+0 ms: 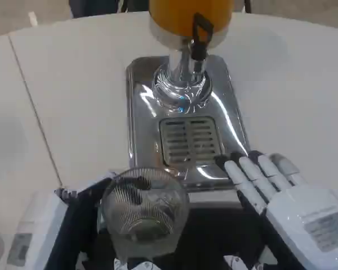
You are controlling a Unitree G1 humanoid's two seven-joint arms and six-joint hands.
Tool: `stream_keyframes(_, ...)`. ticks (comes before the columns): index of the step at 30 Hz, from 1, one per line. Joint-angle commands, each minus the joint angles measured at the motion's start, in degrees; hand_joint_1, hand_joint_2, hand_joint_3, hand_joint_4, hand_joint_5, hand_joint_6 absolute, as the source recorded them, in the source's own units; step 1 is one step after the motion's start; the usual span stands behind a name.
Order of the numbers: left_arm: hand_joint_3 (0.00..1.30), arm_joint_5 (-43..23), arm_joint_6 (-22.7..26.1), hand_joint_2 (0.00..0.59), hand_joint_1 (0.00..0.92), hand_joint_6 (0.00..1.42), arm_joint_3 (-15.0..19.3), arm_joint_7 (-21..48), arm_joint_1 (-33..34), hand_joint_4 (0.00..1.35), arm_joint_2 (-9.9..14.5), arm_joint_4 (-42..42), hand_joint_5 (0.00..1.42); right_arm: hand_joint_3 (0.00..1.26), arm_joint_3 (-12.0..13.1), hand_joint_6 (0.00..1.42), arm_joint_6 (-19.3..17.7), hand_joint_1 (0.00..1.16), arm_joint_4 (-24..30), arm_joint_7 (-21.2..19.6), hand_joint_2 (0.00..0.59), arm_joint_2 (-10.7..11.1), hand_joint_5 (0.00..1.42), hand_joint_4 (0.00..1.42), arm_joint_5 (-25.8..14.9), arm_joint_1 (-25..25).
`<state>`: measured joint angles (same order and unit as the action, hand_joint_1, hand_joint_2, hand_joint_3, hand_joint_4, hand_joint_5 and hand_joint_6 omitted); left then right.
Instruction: Grasp the cup under the faucet to collect the drink, then remove the cup.
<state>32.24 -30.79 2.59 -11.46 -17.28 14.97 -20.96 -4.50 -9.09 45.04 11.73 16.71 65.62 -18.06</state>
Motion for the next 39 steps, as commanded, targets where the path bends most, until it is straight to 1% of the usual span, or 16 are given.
stream_keyframes(1, 1.16, 0.39, -0.6, 0.0, 0.575, 1.42, 0.07, -0.53, 0.42, 1.06, -0.52, -0.52, 1.42, 0.0, 0.24, 0.0, -0.1, 0.38, 0.46, -1.33, 0.484, -0.51, 0.0, 0.0, 0.48, -0.85)
stream_keyframes(5, 1.16, 0.43, -0.5, 0.0, 0.575, 1.42, -0.04, -0.42, 0.65, 1.06, -0.69, -0.41, 1.42, 0.0, 0.88, 0.0, -0.28, 0.38, 0.87, -1.35, 0.485, -0.21, 0.0, 0.0, 0.0, -1.69)
stream_keyframes(8, 1.16, 0.49, -0.33, 0.0, 0.575, 1.42, -0.14, -0.44, 0.72, 1.06, -0.89, -0.3, 1.42, 0.0, 1.15, 0.0, -0.18, 0.38, 1.12, -1.21, 0.485, -0.39, 0.0, 0.0, -0.13, -1.85)
stream_keyframes(12, 1.16, 0.75, 0.54, 0.0, 0.575, 1.42, -0.06, -0.61, 1.85, 1.06, -1.23, 0.55, 1.42, 0.0, 1.66, 0.0, 0.93, 0.38, 1.48, -0.79, 0.485, -1.4, 0.0, 0.0, 0.03, -1.48)
stream_keyframes(15, 1.16, 1.72, 1.99, 0.0, 0.575, 1.42, -0.29, -1.33, 5.1, 1.06, -2.0, 2.9, 1.42, 0.0, 2.06, 0.0, 2.45, 0.38, 1.35, -0.15, 0.485, -2.51, 0.0, 0.0, 0.38, -1.2)
stream_keyframes(18, 1.16, 3.58, 5.03, 0.001, 0.575, 1.42, -1.5, -2.98, 12.44, 1.06, -3.99, 8.51, 1.42, 0.0, 1.75, 0.0, 3.5, 0.38, 1.31, 0.97, 0.485, -3.07, 0.0, 0.0, 1.02, -0.77)
stream_keyframes(20, 1.16, 4.41, 6.29, 0.002, 0.576, 1.42, -2.23, -4.02, 15.73, 1.06, -4.77, 11.34, 1.42, 0.0, 1.68, 0.0, 4.16, 0.38, 1.76, 1.66, 0.485, -3.49, 0.0, 0.0, 1.36, -0.8)
stream_keyframes(25, 1.16, 6.65, 9.75, 0.002, 0.576, 1.42, -5.82, -9.16, 29.05, 1.06, -7.6, 24.75, 1.42, 0.0, 1.25, 0.0, 4.62, 0.38, 3.61, 4.72, 0.485, -3.56, 0.0, 0.0, 2.0, -0.94)
stream_keyframes(27, 1.16, 6.64, 10.37, 0.002, 0.576, 1.42, -7.3, -11.35, 33.29, 1.06, -8.78, 30.13, 1.42, 0.0, 1.27, 0.0, 5.08, 0.38, 4.34, 5.84, 0.485, -4.0, 0.0, 0.0, 2.47, -0.74)
stream_keyframes(29, 1.16, 6.51, 10.41, 0.002, 0.576, 1.42, -8.49, -13.08, 36.15, 1.06, -9.38, 33.82, 1.42, 0.0, 1.15, 0.0, 5.33, 0.38, 4.84, 6.55, 0.485, -4.5, 0.0, 0.0, 3.11, -0.63)
stream_keyframes(30, 1.16, 6.23, 10.59, 0.002, 0.576, 1.42, -9.16, -13.88, 38.3, 1.06, -10.07, 36.48, 1.42, 0.0, 0.98, 0.0, 5.53, 0.38, 5.12, 6.93, 0.485, -4.88, 0.0, 0.0, 3.49, -0.59)
stream_keyframes(33, 1.16, 5.78, 10.76, 0.002, 0.576, 1.42, -10.61, -15.9, 42.78, 1.06, -11.0, 42.32, 1.42, 0.0, 0.16, 0.0, 5.97, 0.37, 6.32, 8.24, 0.485, -6.03, 0.0, 0.0, 4.79, -0.4)
stream_keyframes(36, 1.16, 5.41, 10.56, 0.0, 0.576, 1.42, -11.55, -17.72, 46.58, 1.06, -11.35, 48.22, 1.42, 0.0, -0.19, 0.01, 6.24, 0.37, 6.89, 8.92, 0.485, -6.97, 0.0, 0.0, 5.96, -0.31)
stream_keyframes(39, 1.16, 4.89, 9.86, 0.0, 0.579, 1.42, -12.12, -19.3, 48.88, 1.06, -11.37, 51.97, 1.42, 0.0, -0.3, 0.01, 6.22, 0.37, 7.43, 9.26, 0.485, -7.75, 0.0, 0.0, 6.82, -0.51)
